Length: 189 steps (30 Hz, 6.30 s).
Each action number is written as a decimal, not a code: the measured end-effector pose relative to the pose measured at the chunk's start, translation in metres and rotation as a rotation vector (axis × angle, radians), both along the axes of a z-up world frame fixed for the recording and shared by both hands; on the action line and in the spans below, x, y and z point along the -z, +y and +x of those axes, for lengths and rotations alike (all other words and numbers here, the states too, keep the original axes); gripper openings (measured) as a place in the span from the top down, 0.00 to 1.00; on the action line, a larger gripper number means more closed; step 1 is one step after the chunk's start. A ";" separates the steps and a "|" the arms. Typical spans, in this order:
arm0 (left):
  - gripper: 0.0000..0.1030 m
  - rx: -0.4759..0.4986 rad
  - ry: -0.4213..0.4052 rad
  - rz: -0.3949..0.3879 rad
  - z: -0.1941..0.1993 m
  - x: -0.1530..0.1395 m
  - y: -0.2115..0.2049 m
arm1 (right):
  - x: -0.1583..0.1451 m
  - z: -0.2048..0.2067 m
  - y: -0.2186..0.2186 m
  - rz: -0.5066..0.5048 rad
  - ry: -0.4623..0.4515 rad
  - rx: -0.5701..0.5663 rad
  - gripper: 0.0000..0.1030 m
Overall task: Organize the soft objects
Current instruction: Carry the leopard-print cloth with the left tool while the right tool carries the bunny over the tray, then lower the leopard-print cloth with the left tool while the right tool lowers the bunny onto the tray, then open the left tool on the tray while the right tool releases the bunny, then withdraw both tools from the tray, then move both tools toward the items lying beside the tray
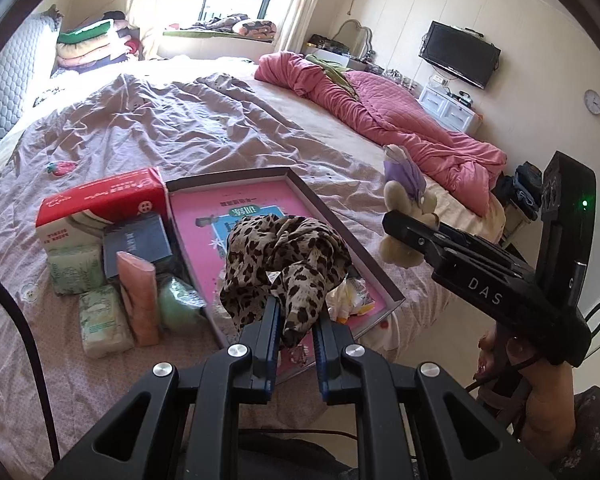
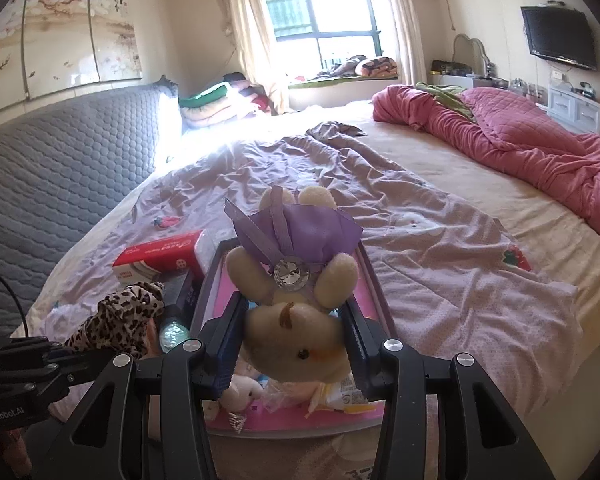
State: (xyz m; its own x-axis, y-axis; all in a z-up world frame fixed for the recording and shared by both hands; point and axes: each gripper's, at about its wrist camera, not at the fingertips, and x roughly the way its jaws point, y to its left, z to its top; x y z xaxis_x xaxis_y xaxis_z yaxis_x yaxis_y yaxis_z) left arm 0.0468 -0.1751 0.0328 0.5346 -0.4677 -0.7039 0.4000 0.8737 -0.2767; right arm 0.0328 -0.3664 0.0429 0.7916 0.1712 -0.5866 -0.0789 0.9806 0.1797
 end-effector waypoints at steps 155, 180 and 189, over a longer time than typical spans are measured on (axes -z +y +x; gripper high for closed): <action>0.27 -0.019 0.131 0.114 0.052 0.043 -0.050 | 0.053 0.011 -0.052 0.040 0.125 0.158 0.30; 0.20 -0.142 0.077 0.112 0.024 0.009 0.010 | 0.008 0.003 0.000 -0.030 0.032 0.038 0.27; 0.20 -0.199 0.068 0.102 0.016 0.002 0.042 | -0.004 -0.001 0.033 -0.072 0.007 -0.034 0.27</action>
